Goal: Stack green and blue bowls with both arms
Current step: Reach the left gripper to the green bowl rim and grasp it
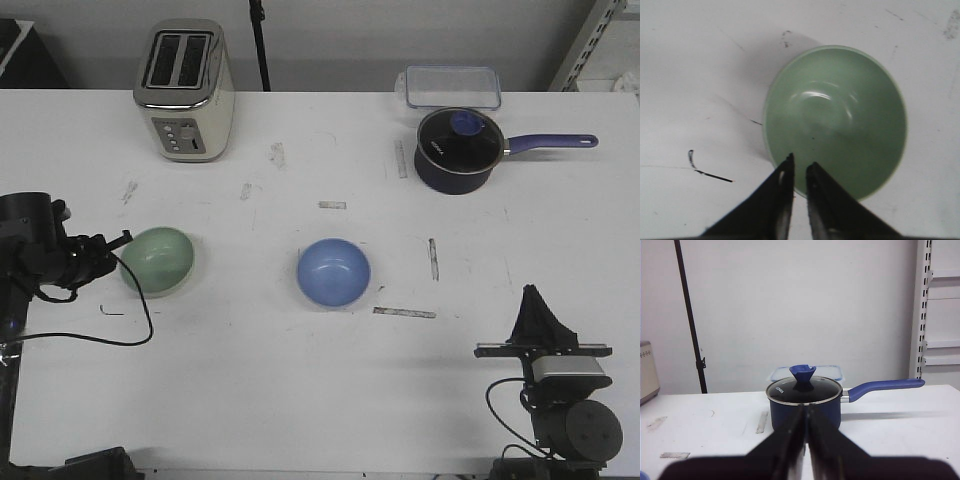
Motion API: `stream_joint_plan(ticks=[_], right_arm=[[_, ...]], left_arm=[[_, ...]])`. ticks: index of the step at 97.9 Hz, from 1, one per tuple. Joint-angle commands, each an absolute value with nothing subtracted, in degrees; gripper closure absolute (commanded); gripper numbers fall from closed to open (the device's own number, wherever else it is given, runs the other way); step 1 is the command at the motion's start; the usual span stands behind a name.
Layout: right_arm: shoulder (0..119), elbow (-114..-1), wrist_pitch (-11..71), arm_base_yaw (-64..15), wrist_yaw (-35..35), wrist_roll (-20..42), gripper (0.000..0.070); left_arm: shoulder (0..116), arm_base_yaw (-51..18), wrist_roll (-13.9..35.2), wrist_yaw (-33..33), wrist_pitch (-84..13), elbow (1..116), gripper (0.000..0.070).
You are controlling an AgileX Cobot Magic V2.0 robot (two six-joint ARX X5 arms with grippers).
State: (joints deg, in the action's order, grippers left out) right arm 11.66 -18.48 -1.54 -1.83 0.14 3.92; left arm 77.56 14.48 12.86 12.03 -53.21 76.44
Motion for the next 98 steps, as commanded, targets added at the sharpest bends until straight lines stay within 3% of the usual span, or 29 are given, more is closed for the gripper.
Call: stream_joint_plan(ticks=[1,22,68,75,86,98], right_arm=[[11.62,-18.63,-2.11,-1.87,-0.03,4.64,0.0697],[11.62,-18.63,-2.11,-1.87,-0.03,4.64,0.0697],[11.62,-18.63,-2.13,-1.87,-0.03,4.64,0.0697],[11.62,-18.63,-2.13,-1.87,-0.03,4.64,0.0697],[11.62,-18.63,-2.13,-1.87,-0.03,4.64,0.0697],[11.62,-18.63,-2.13,-1.87,-0.03,4.64,0.0697]], left_arm=[[78.76,15.49,12.78,11.53,-53.23,77.49,0.0434],[81.56,16.27,11.86,11.51,-54.02,77.49,0.0287],[93.32,15.66,8.97,11.4,-51.68,77.47,0.0294],[94.61,15.62,8.97,11.4,-51.29,77.47,0.0322],[96.14,15.27,8.19,11.4,-51.0,77.45,0.051],[97.47,14.9,8.14,11.4,-50.92,77.45,0.0558]])
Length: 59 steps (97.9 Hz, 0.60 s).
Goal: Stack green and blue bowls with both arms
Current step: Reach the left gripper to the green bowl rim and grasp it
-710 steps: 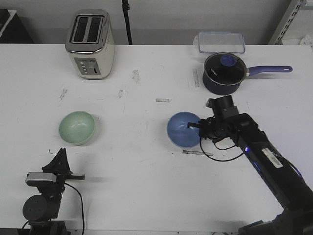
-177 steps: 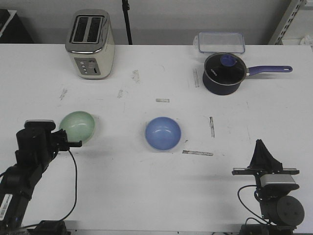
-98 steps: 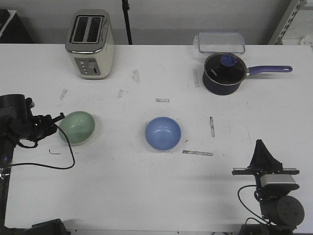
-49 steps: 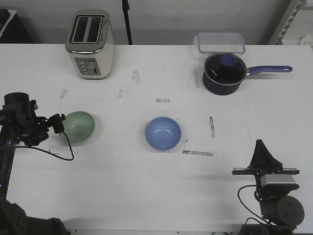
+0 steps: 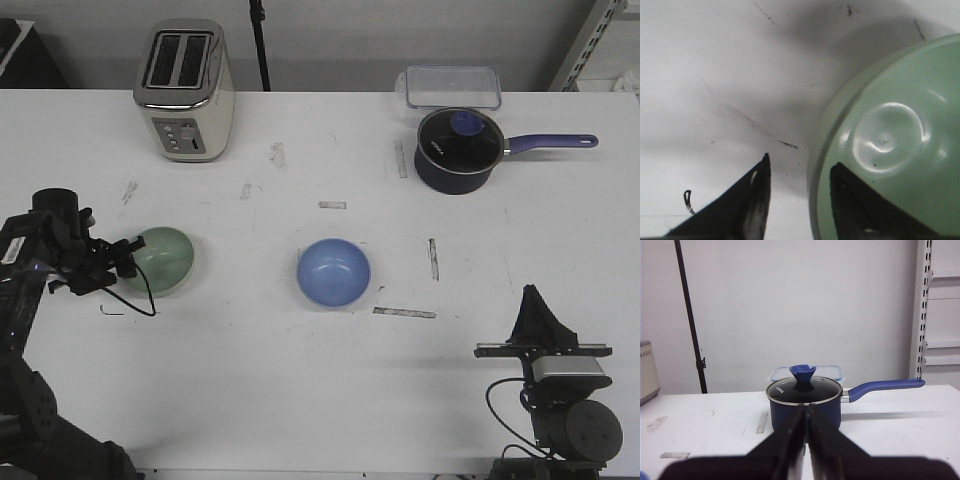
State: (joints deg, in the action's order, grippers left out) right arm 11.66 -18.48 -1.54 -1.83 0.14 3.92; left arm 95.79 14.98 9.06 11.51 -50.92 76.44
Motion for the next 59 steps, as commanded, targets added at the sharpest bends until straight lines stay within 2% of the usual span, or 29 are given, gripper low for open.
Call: stream_joint_plan(ticks=[1,15,59], right_arm=[[11.62,-18.63,-2.13,-1.87,-0.03,4.64,0.0697],[11.62,-18.63,-2.13,-1.87,-0.03,4.64,0.0697],[11.62,-18.63,-2.13,-1.87,-0.03,4.64,0.0697]], left_arm=[[97.54,14.85,8.14,11.4,-50.94,77.45,0.0564],[98.06,14.28,7.97,11.4,-50.87,77.45,0.07],[93.95,12.21,10.09,11.92,-52.51,80.6,0.0699]])
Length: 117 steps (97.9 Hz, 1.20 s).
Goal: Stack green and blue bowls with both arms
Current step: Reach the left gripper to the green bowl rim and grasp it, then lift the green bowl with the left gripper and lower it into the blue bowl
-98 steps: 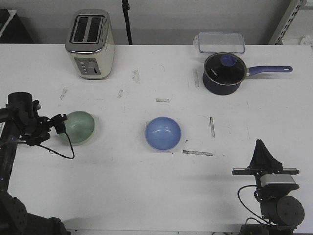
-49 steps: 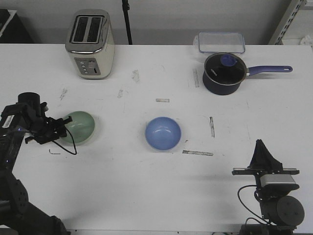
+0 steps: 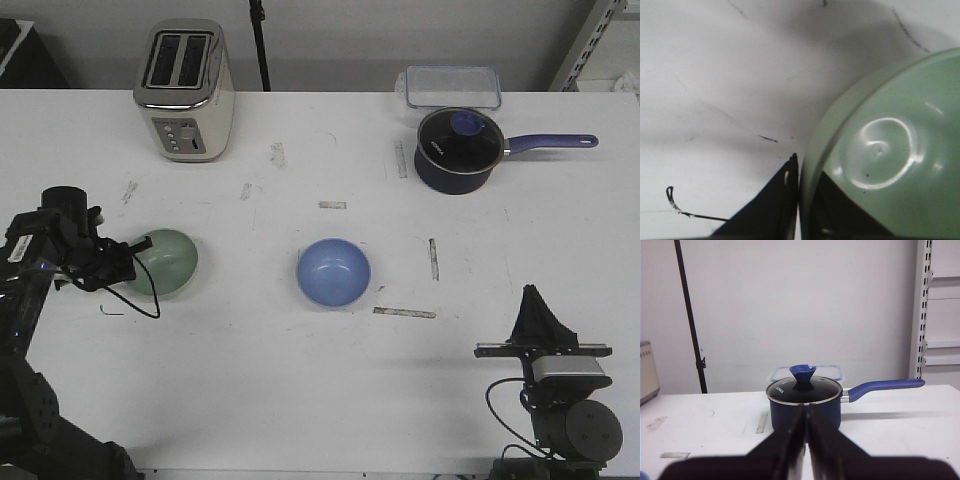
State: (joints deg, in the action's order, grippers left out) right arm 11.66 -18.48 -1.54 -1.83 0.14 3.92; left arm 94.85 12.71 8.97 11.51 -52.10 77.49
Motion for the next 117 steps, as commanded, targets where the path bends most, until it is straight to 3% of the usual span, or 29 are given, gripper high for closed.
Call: stream_joint_plan(ticks=[1,24,70,92,117], right_arm=[[11.62,-18.63,-2.11,-1.87,-0.03,4.64,0.0697],[11.62,-18.63,-2.13,-1.87,-0.03,4.64,0.0697],[11.62,-18.63,-2.13,-1.87,-0.03,4.67,0.0697],[11.62,-18.63,-2.13,-1.87,-0.03,4.64,0.0697],[11.62,-18.63,-2.13,-1.87,-0.03,4.64,0.0697]], left_arm=[[93.91,12.1,10.13,11.92,-52.64,80.88,0.0699],[93.86,6.2,11.35,12.08,-55.02,88.71,0.0699],[98.96,-14.13,16.23,12.36,-54.02,101.25,0.0699],[102.76,-23.27,18.7,17.06,-50.15,102.15,0.0699],[106.89,-30.33,19.35,17.17,-49.39,102.15,0.0699]])
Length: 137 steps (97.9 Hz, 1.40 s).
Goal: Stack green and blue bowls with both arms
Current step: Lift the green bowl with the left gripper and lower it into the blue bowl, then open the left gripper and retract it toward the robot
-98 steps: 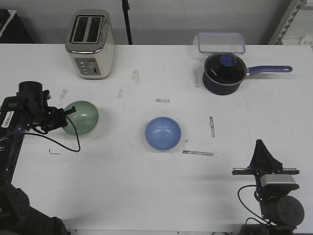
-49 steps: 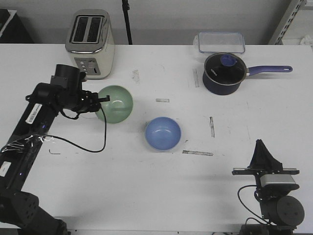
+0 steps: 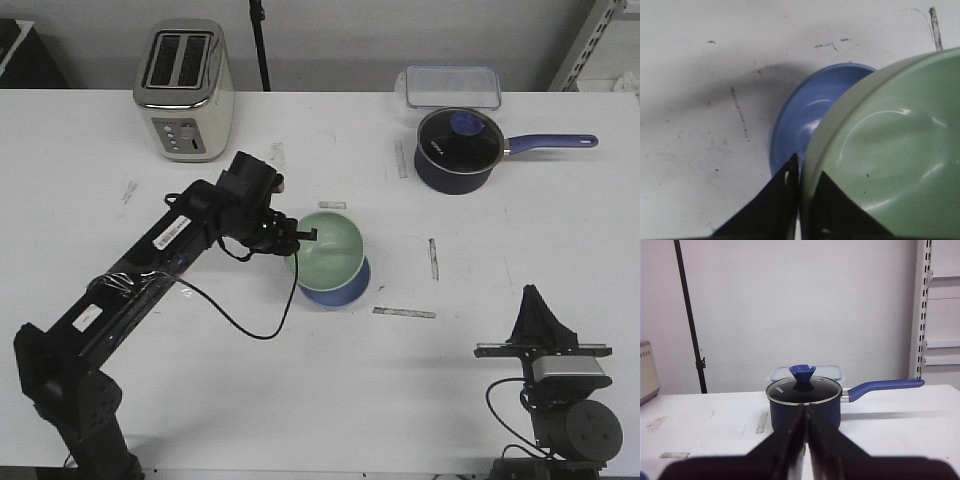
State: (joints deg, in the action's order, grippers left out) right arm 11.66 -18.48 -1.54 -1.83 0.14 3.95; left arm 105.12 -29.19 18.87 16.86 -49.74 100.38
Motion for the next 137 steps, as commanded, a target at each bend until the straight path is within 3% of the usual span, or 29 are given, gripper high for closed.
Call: stream_joint_plan(ticks=[1,28,40,61,77,137], right_arm=[[11.62,-18.63,-2.11,-1.87,-0.03,4.64,0.0697],[11.62,-18.63,-2.11,-1.87,-0.03,4.64,0.0697],[11.62,-18.63,-2.11,-1.87,-0.03,4.64,0.0697],[11.62,-18.63,-2.13,-1.87,-0.03,4.64,0.0697],[11.62,-18.63,-2.13,-1.87,-0.03,4.64,0.0697],[11.62,-18.63,-2.13,-1.87,-0.03,4.64,0.0697]], left_arm=[[107.04,-30.5,19.35,17.17,-49.39,102.15,0.0699],[109.93,-32.29,19.35,16.36,-48.69,102.15,0.0694],[110.63,-32.34,19.38,16.34,-47.9,102.15,0.0645],[111.61,-32.36,19.4,16.32,-48.29,102.15,0.064],[111.59,-32.67,20.25,16.29,-47.75,102.15,0.049],[103.7,-31.62,20.23,16.12,-46.19,101.16,0.0487]])
